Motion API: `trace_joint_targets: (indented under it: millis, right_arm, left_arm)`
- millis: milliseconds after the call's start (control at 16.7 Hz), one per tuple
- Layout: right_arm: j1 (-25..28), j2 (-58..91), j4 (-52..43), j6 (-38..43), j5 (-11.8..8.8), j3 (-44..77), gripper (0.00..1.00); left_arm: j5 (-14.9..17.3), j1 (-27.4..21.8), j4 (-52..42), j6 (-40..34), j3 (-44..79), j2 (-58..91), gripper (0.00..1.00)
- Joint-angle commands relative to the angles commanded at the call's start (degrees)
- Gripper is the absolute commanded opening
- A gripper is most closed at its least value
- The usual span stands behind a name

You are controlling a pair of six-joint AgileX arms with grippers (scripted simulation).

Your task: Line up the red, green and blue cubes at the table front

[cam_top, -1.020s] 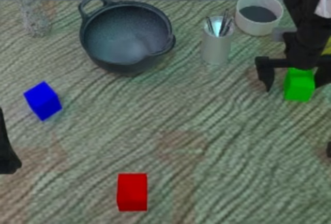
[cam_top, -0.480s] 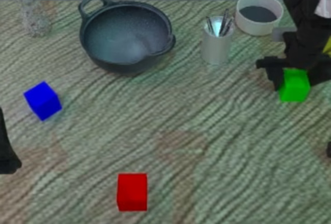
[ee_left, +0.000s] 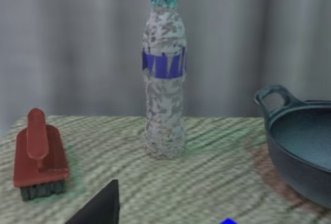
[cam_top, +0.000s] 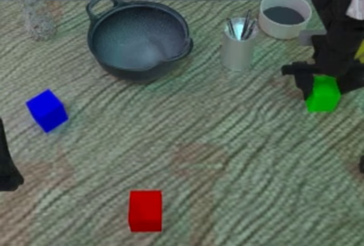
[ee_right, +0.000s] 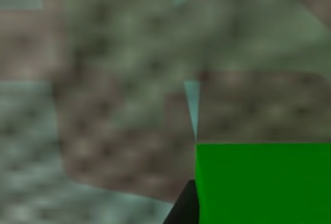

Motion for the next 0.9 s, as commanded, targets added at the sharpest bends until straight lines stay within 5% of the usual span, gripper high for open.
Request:
trace_joint_targets:
  millis: [420, 900]
  right_arm:
    - [0.0, -1.5, -1.4, 0.0, 0.1, 1.2, 0.00]
    - [0.5, -4.9, -13.7, -0.2, 0.1, 10.1, 0.00]
  left_arm:
    - [0.0, 0.0, 0.0, 0.0, 0.0, 0.0, 1.00]
    - [0.0, 0.0, 0.0, 0.0, 0.0, 0.0, 1.00]
